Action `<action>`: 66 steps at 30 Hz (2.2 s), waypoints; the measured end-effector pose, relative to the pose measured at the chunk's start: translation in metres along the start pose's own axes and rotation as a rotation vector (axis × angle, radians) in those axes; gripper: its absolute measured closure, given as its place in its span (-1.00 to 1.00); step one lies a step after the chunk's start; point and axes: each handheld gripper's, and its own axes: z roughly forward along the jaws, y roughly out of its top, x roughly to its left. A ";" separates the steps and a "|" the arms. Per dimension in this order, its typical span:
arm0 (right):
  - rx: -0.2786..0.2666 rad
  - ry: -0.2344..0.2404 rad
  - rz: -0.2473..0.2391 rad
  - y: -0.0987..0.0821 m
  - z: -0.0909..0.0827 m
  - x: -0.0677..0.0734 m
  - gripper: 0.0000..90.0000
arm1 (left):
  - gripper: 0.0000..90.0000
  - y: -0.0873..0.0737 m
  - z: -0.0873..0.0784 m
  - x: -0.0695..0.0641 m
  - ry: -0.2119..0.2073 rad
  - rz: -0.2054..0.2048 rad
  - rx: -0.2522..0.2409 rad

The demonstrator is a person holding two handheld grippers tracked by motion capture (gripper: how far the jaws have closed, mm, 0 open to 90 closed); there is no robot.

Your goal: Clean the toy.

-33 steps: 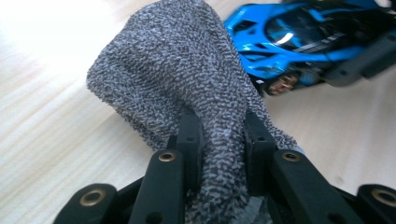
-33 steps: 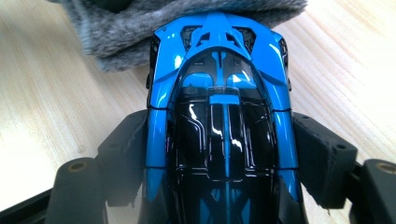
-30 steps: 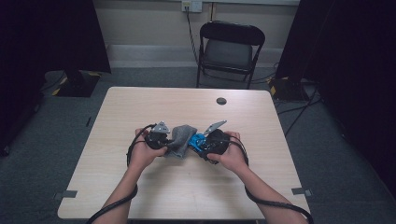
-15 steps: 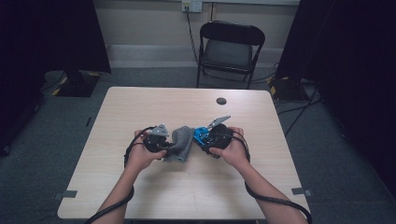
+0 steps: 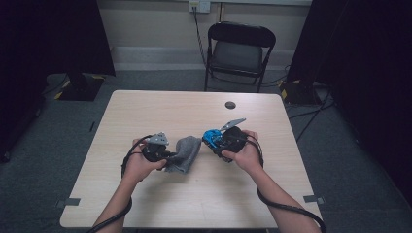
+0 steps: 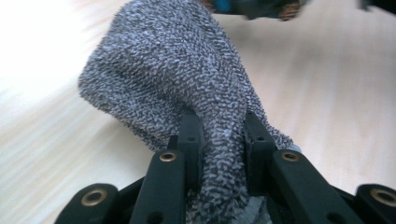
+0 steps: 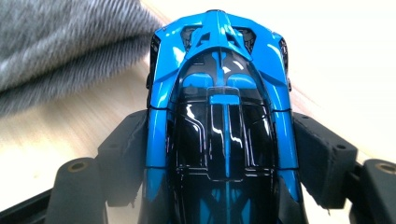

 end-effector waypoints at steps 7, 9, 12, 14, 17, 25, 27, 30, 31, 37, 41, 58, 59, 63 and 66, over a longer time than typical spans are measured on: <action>-0.006 0.029 -0.027 -0.002 -0.002 0.009 -0.42 | 0.64 0.015 -0.008 0.016 0.129 -0.054 -0.052; -0.003 0.035 -0.036 -0.002 -0.002 0.013 -0.42 | 0.63 0.022 -0.004 0.016 0.125 -0.047 -0.053; -0.006 0.042 -0.046 -0.002 -0.001 0.017 -0.42 | 0.63 0.030 0.003 0.014 0.102 -0.035 -0.049; -0.006 0.048 -0.057 -0.002 -0.001 0.020 -0.42 | 0.63 0.034 0.009 0.012 0.084 -0.030 -0.042; -0.010 0.055 -0.063 -0.002 -0.002 0.021 -0.42 | 0.63 0.035 0.016 0.011 0.054 -0.013 -0.027; -0.013 0.036 -0.070 -0.002 -0.005 0.018 -0.42 | 0.63 0.034 0.026 0.004 -0.014 0.012 0.002; -0.016 0.028 -0.069 -0.002 -0.006 0.016 -0.42 | 0.63 0.034 0.026 0.002 -0.026 0.015 0.005; -0.019 0.019 -0.056 -0.002 -0.006 0.013 -0.42 | 0.64 0.034 0.025 0.001 -0.037 0.025 0.013; -0.019 0.019 -0.047 -0.002 -0.006 0.011 -0.42 | 0.64 0.034 0.024 0.000 -0.038 0.030 0.017; -0.019 -0.003 -0.036 0.000 -0.006 0.006 -0.42 | 0.64 0.028 0.021 -0.004 -0.058 0.033 0.018; -0.017 -0.008 -0.021 0.000 -0.006 0.002 -0.42 | 0.64 0.023 0.017 -0.006 -0.076 0.041 0.020; -0.030 0.040 -0.051 -0.002 -0.006 0.018 -0.42 | 0.64 0.028 0.007 0.015 0.055 -0.025 -0.020; -0.029 0.045 -0.053 -0.002 -0.006 0.019 -0.42 | 0.64 0.030 0.010 0.014 0.046 -0.016 -0.019; -0.027 0.057 -0.072 -0.002 -0.005 0.024 -0.42 | 0.63 0.037 0.019 0.010 -0.006 0.008 -0.029; -0.018 0.052 -0.081 -0.003 -0.003 0.025 -0.42 | 0.63 0.039 0.024 0.006 -0.018 0.029 -0.013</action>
